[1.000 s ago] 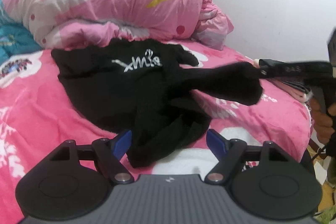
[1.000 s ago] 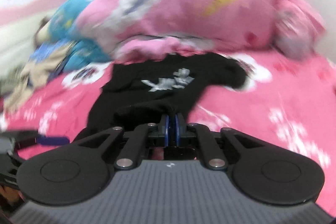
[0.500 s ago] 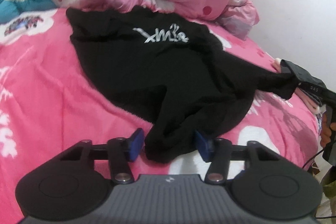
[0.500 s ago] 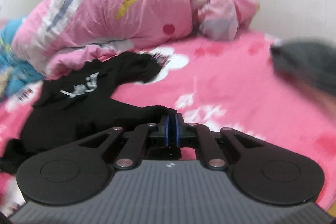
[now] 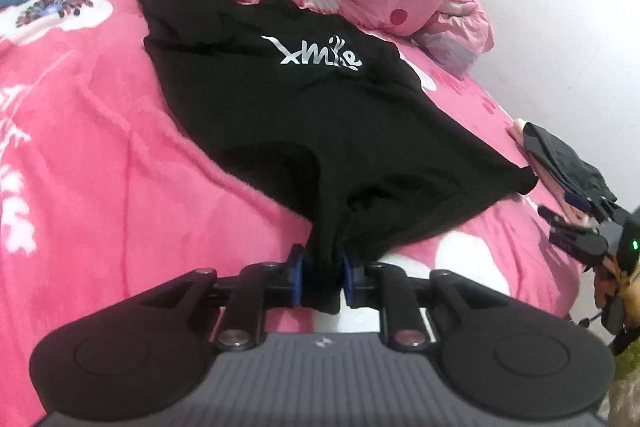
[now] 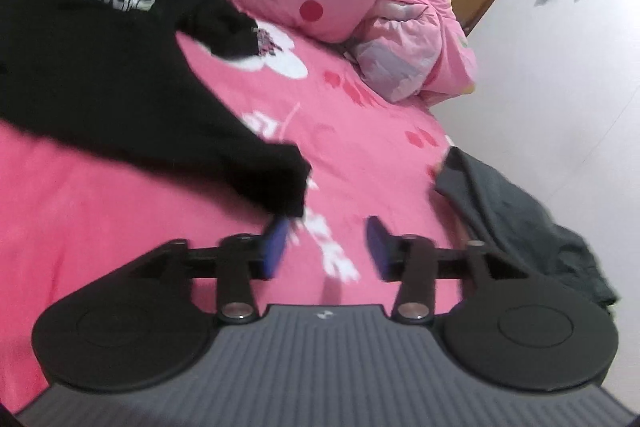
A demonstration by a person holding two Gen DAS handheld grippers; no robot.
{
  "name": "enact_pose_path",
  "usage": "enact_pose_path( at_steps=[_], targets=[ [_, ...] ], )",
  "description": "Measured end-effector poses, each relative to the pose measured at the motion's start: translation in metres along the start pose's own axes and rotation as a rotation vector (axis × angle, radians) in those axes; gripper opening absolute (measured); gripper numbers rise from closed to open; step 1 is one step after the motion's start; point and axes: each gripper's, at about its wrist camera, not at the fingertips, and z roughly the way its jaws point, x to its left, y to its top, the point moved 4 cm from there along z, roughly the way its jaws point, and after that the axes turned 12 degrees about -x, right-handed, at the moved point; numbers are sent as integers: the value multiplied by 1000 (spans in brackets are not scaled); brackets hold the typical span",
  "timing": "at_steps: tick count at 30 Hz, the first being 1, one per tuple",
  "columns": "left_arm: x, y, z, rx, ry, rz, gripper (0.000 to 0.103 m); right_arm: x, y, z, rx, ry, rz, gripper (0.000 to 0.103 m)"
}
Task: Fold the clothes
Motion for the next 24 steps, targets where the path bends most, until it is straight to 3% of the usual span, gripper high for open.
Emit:
enact_pose_path(
  at_steps=[2,6,10,15,19,24],
  targets=[
    [3,-3,-2,-8,-7,-15,19,-1,-3,-13,3,-8,-28,63],
    [5,-8,-5,-23,-21,-32,12,-5,8,-45,-40,51,67,63],
    [7,-7,-14,-36,-65,-111,8,16,40,-68,-165,280,226,63],
    [13,-5,-43,-64,-136,-234,8,85,79,-77,-262,517,200,63],
    [22,-17,-57,-64,-155,-313,7,116,91,-79,-232,670,304,63],
    [41,-41,-51,8,-155,-402,10,121,83,-69,-70,827,592,63]
  ],
)
